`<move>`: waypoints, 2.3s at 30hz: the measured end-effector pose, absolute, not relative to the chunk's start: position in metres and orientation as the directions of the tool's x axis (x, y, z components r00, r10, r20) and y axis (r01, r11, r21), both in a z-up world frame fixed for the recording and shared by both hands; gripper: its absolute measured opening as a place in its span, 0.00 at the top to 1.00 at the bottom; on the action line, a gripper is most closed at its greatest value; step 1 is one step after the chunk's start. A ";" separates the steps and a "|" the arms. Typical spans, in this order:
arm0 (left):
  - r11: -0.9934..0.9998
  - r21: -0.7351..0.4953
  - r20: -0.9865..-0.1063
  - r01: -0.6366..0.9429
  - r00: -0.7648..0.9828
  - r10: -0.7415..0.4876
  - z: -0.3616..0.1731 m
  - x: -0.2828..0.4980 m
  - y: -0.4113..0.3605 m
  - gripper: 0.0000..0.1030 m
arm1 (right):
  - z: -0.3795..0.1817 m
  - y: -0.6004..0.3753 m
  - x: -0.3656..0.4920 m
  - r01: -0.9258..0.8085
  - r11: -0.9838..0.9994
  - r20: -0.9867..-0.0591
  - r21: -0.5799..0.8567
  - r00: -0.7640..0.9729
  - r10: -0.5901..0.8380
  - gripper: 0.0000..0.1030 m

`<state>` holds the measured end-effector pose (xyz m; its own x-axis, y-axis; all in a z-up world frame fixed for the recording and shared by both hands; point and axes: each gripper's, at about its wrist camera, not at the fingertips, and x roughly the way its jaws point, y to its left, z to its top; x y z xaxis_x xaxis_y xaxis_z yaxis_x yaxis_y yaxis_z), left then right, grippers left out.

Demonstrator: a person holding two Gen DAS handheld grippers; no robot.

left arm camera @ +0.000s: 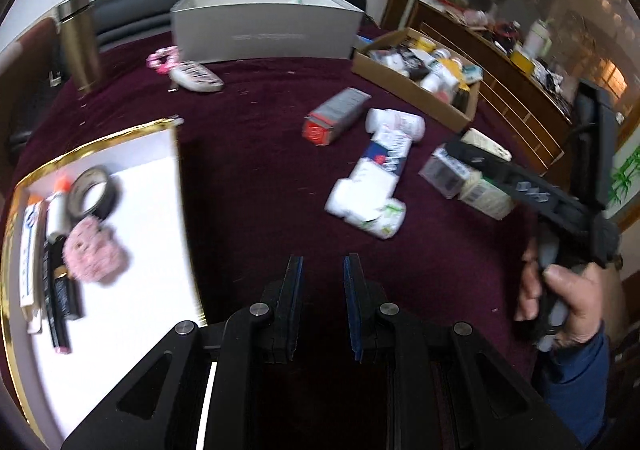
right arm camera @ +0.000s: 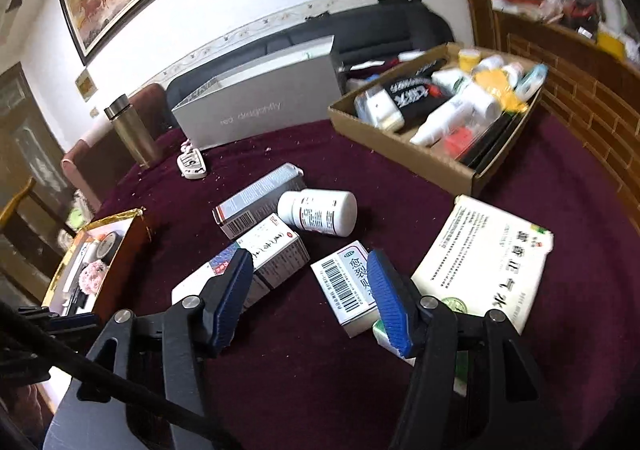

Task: Organize objects
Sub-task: 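Move both grippers back toward the medicine boxes on the table, then grasp the blue-patterned white medicine box with the left gripper while the right gripper grasps the white barcode box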

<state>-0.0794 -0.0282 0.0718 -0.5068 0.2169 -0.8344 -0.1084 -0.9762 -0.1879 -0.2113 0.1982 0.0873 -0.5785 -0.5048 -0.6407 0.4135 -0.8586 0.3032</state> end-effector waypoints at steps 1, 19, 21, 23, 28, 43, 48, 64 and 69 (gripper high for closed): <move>-0.975 -0.193 -0.840 -0.111 -0.495 0.223 0.073 -0.083 -0.023 0.84 | 0.084 0.199 -0.214 0.401 -0.870 -0.655 0.287 -0.580 -0.484 0.46; -0.989 -0.115 -0.890 -0.097 -0.431 0.146 0.074 -0.118 -0.005 0.84 | 0.069 0.179 -0.208 0.448 -0.894 -0.709 0.022 -0.623 -0.329 0.51; -0.990 -0.098 -0.897 -0.101 -0.422 0.132 0.074 -0.130 -0.002 0.84 | 0.069 0.181 -0.209 0.446 -0.895 -0.706 0.034 -0.623 -0.337 0.60; -0.990 -0.092 -0.905 -0.103 -0.407 0.126 0.073 -0.147 0.001 0.84 | 0.071 0.187 -0.212 0.431 -0.899 -0.709 0.081 -0.609 -0.356 0.69; -0.990 -0.059 -0.909 -0.125 -0.403 0.105 0.072 -0.177 0.011 0.84 | 0.072 0.191 -0.214 0.419 -0.902 -0.714 0.104 -0.600 -0.362 0.69; -0.949 0.043 -0.919 -0.313 -0.384 0.085 0.056 -0.209 0.059 0.61 | 0.075 0.205 -0.225 0.352 -0.911 -0.714 0.214 -0.580 -0.392 0.47; -0.938 0.088 -0.925 -0.335 -0.377 0.048 0.052 -0.210 0.069 0.57 | 0.078 0.221 -0.229 0.315 -0.885 -0.678 0.343 -0.569 -0.465 0.47; -0.995 -0.027 -0.894 -0.101 -0.443 0.069 0.048 -0.196 0.023 0.72 | 0.069 0.187 -0.219 0.398 -0.906 -0.696 0.147 -0.609 -0.380 0.53; -0.990 -0.113 -0.859 -0.085 -0.492 0.140 0.065 -0.158 0.004 0.72 | 0.064 0.178 -0.217 0.401 -0.914 -0.704 0.067 -0.630 -0.328 0.70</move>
